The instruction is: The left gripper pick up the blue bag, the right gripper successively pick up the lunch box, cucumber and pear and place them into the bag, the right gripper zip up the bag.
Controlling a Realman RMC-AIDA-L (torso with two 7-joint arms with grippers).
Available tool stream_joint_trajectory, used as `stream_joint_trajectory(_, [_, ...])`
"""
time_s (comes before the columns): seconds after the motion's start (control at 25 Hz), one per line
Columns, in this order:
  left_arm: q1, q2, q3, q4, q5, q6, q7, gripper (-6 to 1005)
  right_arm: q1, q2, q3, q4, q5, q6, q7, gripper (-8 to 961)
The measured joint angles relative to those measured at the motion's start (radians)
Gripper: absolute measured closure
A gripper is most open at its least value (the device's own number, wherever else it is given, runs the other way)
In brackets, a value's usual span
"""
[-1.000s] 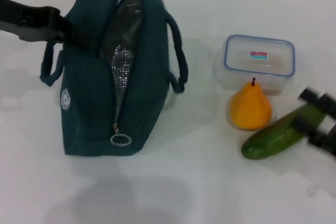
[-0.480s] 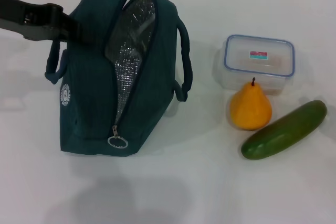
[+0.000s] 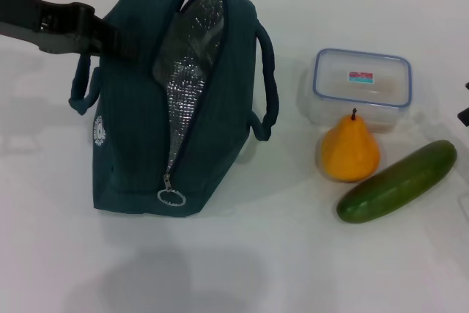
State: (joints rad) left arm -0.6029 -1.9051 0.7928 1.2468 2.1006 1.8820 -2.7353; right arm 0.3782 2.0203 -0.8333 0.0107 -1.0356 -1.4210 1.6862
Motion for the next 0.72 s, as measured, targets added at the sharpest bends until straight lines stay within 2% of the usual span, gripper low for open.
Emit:
stream_joint_trajectory(0.44, [-0.002,-0.001,-0.001,-0.006,-0.002,-0.003,0.017,958,0.122,0.008,-0.006,0.028,-0.006,0.156,0.011,98])
stream_joint_trajectory(0.72, [-0.015,-0.002,0.003,-0.006,-0.002,-0.002,0.017,958,0.156,0.008,-0.005,0.029,-0.006,0.215,0.016,98])
